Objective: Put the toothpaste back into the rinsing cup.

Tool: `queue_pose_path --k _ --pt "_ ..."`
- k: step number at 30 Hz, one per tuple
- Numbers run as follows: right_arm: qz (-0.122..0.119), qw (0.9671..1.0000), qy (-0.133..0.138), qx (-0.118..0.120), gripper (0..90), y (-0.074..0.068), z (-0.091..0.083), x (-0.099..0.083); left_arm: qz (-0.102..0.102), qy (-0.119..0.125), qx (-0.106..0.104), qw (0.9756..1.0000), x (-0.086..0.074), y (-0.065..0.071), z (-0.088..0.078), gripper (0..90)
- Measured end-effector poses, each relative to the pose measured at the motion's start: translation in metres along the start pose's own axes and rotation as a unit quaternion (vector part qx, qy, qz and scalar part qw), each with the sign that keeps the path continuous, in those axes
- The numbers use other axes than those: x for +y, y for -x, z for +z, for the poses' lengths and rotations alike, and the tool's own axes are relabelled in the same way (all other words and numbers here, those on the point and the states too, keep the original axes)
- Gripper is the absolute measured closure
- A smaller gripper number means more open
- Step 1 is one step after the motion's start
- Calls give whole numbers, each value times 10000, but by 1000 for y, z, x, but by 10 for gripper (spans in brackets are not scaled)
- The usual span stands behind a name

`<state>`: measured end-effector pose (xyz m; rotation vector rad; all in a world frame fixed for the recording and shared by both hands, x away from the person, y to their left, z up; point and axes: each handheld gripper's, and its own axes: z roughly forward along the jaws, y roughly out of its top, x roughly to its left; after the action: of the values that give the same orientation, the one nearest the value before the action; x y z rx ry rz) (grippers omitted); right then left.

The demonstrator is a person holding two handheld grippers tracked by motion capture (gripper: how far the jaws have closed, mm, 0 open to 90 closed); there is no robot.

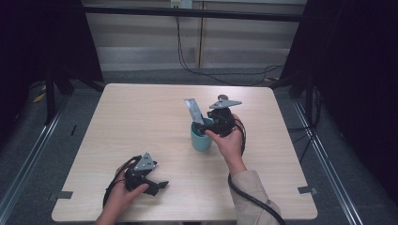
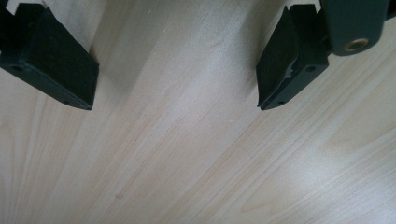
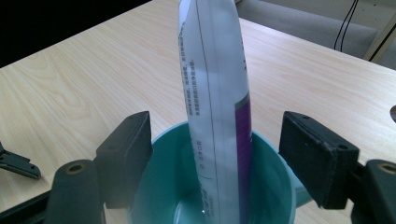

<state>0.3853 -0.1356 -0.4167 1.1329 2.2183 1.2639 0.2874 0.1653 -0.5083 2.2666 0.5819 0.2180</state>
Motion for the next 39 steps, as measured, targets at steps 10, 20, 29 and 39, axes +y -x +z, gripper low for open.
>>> queue_pose_path --k 10,20,29,39 --pt "69 10000 19 22 180 2 -7 -3 1 -8 -2 10000 0 0 0 128" --pt "62 9999 41 95 151 5 -19 -10 0 -4 2 10000 0 0 0 128" --pt "11 9998 107 167 146 9 -43 -20 -12 -20 10 10000 0 0 0 128" --pt "81 9998 52 185 147 14 -58 -39 -10 -22 11 10000 0 0 -1 128"
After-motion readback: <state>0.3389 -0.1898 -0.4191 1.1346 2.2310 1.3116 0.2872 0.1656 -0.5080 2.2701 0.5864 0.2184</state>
